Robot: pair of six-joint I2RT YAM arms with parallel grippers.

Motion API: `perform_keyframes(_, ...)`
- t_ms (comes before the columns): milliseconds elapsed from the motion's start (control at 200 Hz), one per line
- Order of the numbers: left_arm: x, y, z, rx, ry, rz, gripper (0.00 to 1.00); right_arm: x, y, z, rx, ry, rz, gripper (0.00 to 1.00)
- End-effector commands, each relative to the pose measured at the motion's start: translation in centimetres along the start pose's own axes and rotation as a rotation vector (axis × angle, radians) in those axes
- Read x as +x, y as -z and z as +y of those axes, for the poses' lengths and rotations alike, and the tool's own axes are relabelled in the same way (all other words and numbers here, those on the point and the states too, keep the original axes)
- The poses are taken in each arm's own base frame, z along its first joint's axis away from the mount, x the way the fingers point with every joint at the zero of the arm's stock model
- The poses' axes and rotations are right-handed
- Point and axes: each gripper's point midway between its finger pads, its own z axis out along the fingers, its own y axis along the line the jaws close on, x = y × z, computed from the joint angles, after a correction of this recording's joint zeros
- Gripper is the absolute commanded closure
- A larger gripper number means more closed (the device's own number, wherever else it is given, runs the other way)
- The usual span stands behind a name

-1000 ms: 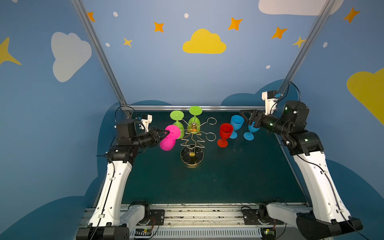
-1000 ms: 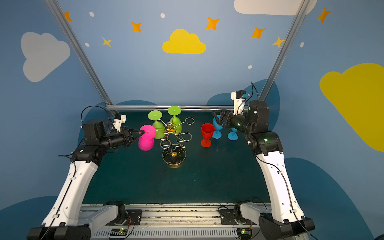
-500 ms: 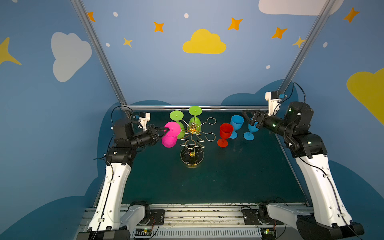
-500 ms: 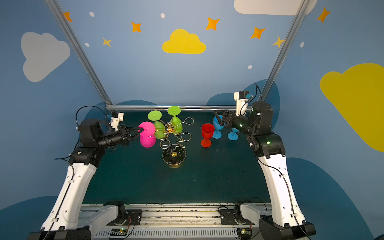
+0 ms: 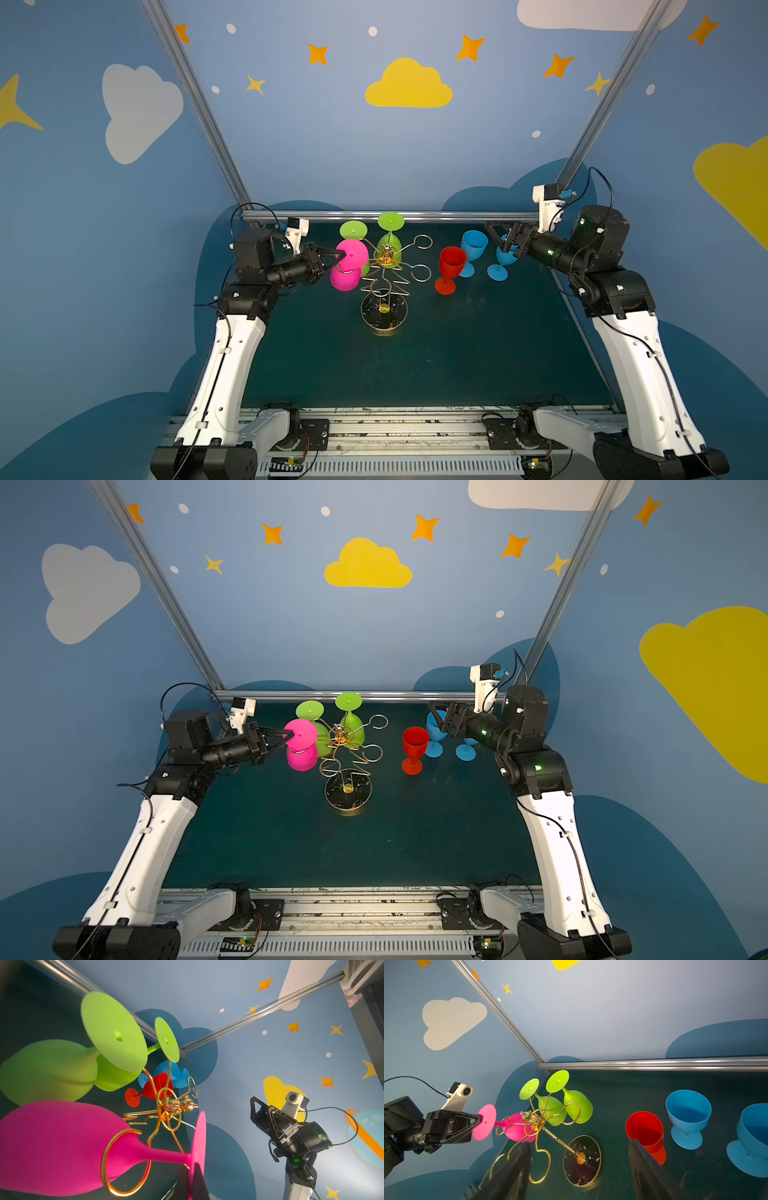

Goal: Take the wine glass off the wine glass rack
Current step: 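Close the left gripper on the magenta glass foot, then pull the magenta glass off its rack hook and lift it with the left gripper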

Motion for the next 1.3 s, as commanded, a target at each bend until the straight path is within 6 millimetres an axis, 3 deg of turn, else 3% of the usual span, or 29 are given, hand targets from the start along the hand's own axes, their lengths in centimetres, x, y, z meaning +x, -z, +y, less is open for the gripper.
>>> perform_keyframes(0,-0.5,-0.3,-0.8,0.001,-0.066,-0.009,0.97,-0.8,0.8,0.7,-0.018,0.018,-0.037,0.26)
perform_keyframes(260,-0.3,-1.6,-0.1,-0.054,-0.088,0.013,0.97,-1.0,1.1,0.6,-0.014,0.020,-0.044,0.25)
perform_keyframes(741,-2.3,-2.8,0.7,-0.079,-0.091,-0.043,0.97,-1.0,1.6,0.4,-0.005,0.019,-0.050,0.25)
perform_keyframes(1297,-5.1,-1.9,2.0,-0.151,-0.089,-0.174,0.97,-0.7,2.2,0.1,0.007,0.019,-0.051,0.25)
